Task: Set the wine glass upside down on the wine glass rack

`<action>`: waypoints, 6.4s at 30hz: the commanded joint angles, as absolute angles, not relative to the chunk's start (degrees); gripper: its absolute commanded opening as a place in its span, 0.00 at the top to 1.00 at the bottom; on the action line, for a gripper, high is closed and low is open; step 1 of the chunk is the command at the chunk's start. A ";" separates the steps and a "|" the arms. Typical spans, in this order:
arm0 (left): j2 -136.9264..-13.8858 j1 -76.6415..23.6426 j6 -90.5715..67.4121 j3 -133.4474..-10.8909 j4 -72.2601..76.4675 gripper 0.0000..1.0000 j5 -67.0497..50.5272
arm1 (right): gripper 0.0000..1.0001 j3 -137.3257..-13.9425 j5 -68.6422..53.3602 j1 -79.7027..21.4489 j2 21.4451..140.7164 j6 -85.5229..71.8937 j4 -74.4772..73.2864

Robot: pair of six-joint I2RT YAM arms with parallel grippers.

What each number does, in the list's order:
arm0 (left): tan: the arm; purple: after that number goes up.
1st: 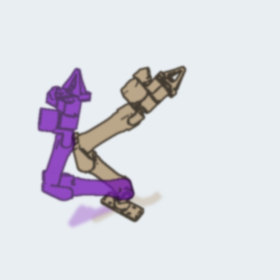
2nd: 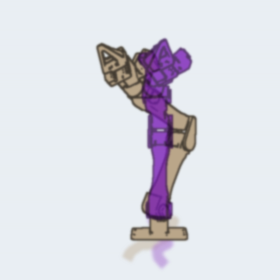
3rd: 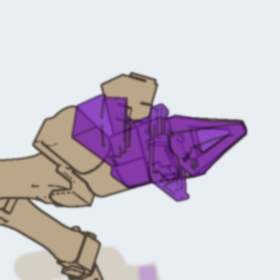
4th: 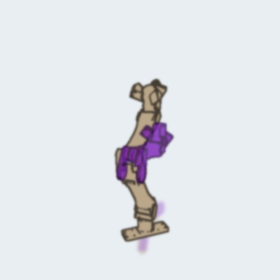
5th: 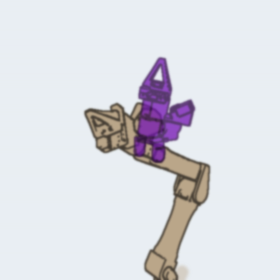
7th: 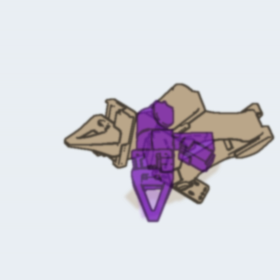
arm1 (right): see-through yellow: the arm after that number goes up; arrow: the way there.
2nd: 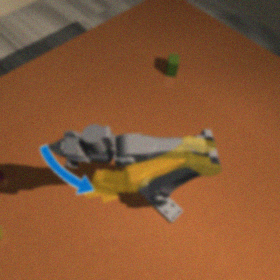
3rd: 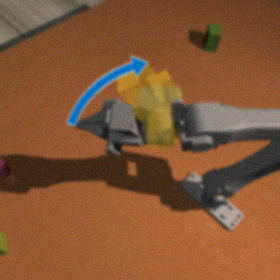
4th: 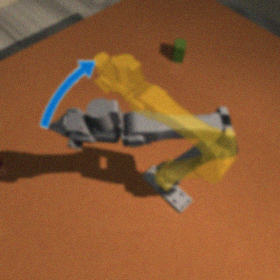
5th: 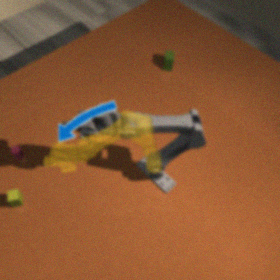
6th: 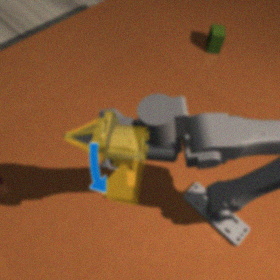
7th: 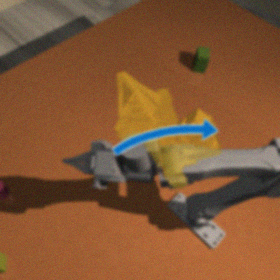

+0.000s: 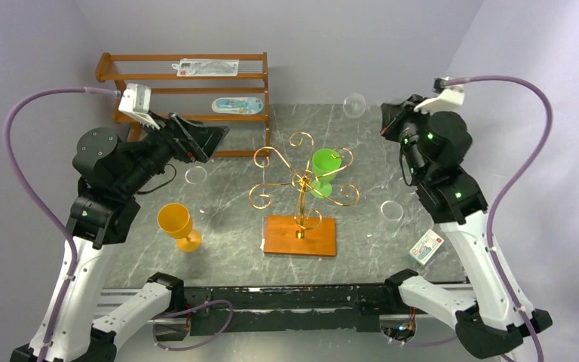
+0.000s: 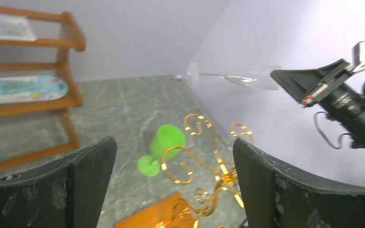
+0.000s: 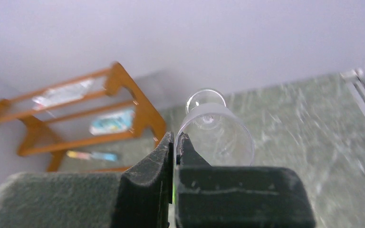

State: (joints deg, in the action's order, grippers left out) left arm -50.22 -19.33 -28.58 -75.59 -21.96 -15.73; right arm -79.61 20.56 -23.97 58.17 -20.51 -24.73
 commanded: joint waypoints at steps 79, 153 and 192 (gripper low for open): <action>-47.36 -20.25 -86.69 -58.30 10.88 0.35 0.53 | 1.00 -66.79 1.05 -60.90 71.41 -14.63 43.05; -57.71 -14.99 3.69 -53.15 5.58 0.95 -51.14 | 0.26 -68.17 12.96 -60.87 59.31 -16.04 4.91; -63.43 -23.00 -3.56 -49.05 16.64 0.95 -68.99 | 0.23 -58.12 13.88 -60.83 50.46 -19.18 8.89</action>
